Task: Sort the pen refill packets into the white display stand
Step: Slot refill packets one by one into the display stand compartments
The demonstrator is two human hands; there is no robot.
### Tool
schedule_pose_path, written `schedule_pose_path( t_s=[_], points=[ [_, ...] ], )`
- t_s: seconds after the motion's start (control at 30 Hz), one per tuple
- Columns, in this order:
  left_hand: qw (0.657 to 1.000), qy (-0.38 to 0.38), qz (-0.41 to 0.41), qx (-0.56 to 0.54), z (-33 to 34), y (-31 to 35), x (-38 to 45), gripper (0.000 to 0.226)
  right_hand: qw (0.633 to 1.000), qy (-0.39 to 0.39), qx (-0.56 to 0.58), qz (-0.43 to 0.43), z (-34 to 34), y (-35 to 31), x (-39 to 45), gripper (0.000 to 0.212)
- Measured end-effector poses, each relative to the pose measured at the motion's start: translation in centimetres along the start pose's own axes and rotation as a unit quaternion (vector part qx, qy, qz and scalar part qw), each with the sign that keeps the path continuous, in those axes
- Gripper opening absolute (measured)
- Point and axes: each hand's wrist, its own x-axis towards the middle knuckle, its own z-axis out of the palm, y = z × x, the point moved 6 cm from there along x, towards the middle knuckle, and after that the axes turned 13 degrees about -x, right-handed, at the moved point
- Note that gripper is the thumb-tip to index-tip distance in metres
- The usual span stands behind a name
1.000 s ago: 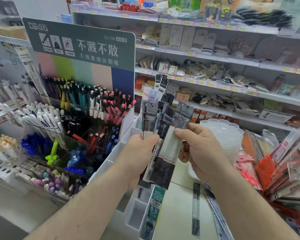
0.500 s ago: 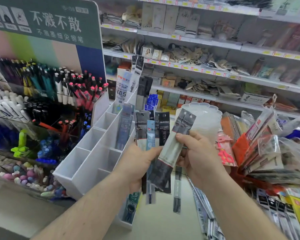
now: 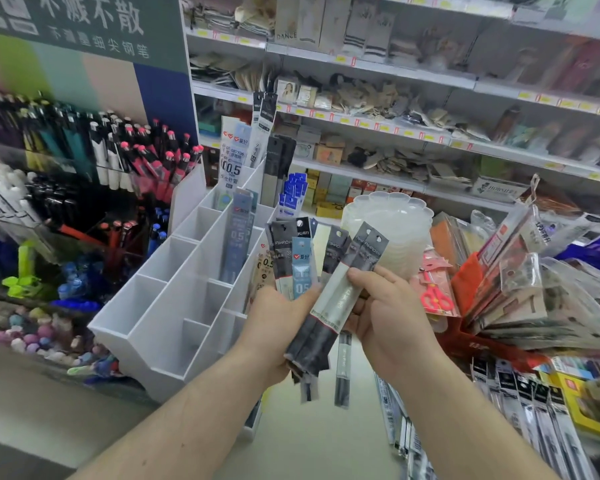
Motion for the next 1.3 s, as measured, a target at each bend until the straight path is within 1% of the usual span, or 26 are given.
schedule_pose_path(
  t_s=[0.1, 0.2, 0.27, 0.33, 0.4, 0.47, 0.6, 0.77, 0.87, 0.93, 1.03, 1.13, 1.2, 1.3],
  points=[
    [0.997, -0.047, -0.027, -0.061, 0.3, -0.2, -0.3, 0.017, 1.000, -0.010, 0.007, -0.001, 0.0, 0.0, 0.1, 0.014],
    [0.991, -0.090, -0.038, -0.089, 0.4, 0.0, -0.6, 0.011, 1.000, -0.027, -0.010, -0.008, -0.1, 0.0, 0.0, 0.014],
    [0.990, -0.087, -0.044, -0.101, 0.0, -0.1, -0.4, 0.018, 0.999, -0.032, -0.025, -0.005, -0.5, 0.0, 0.1, 0.020],
    [0.992, -0.063, -0.037, -0.105, -0.8, -0.2, 0.1, 0.024, 0.999, -0.020, -0.031, 0.000, -1.2, 0.0, 0.2, 0.023],
    [0.993, -0.045, -0.019, -0.105, -1.4, -0.1, 0.4, 0.028, 0.999, -0.014, -0.038, 0.000, -1.4, 0.0, 0.3, 0.018],
    [0.994, -0.044, -0.002, -0.102, -1.4, 0.0, 0.3, 0.029, 0.998, -0.014, -0.061, -0.004, -1.2, 0.0, 0.3, 0.012],
    [0.995, -0.061, 0.025, -0.076, -1.0, 0.6, -0.4, 0.023, 0.990, -0.004, -0.135, -0.028, -0.5, 0.2, 0.4, 0.006],
    [0.994, -0.084, 0.031, -0.058, -1.1, 1.3, -1.0, 0.014, 0.989, 0.012, -0.142, -0.048, -0.5, -0.2, 0.3, 0.005],
    [0.995, -0.087, 0.040, -0.011, -1.1, 1.5, -1.2, 0.015, 0.993, -0.028, -0.107, -0.037, 0.3, -0.1, 0.0, 0.009],
    [0.996, -0.079, 0.040, -0.009, -1.2, 1.4, -1.2, 0.013, 0.995, -0.045, -0.091, -0.024, 0.7, 0.0, -0.1, 0.010],
    [0.996, -0.080, 0.029, -0.019, -1.3, 1.6, -1.4, 0.016, 0.995, -0.044, -0.087, -0.014, 0.8, 0.0, 0.1, 0.008],
    [0.995, -0.092, 0.030, 0.011, -1.6, 2.0, -1.4, 0.020, 0.995, -0.042, -0.084, -0.014, 0.9, -0.2, 0.3, 0.007],
    [0.994, -0.092, 0.031, 0.041, -1.9, 2.2, -1.4, 0.026, 0.995, -0.071, -0.068, -0.001, 1.4, -0.2, 0.3, 0.005],
    [0.995, -0.085, 0.024, 0.054, -2.1, 2.8, -1.5, 0.018, 0.989, -0.132, -0.046, 0.038, 2.2, -0.2, 0.1, 0.006]
  ],
)
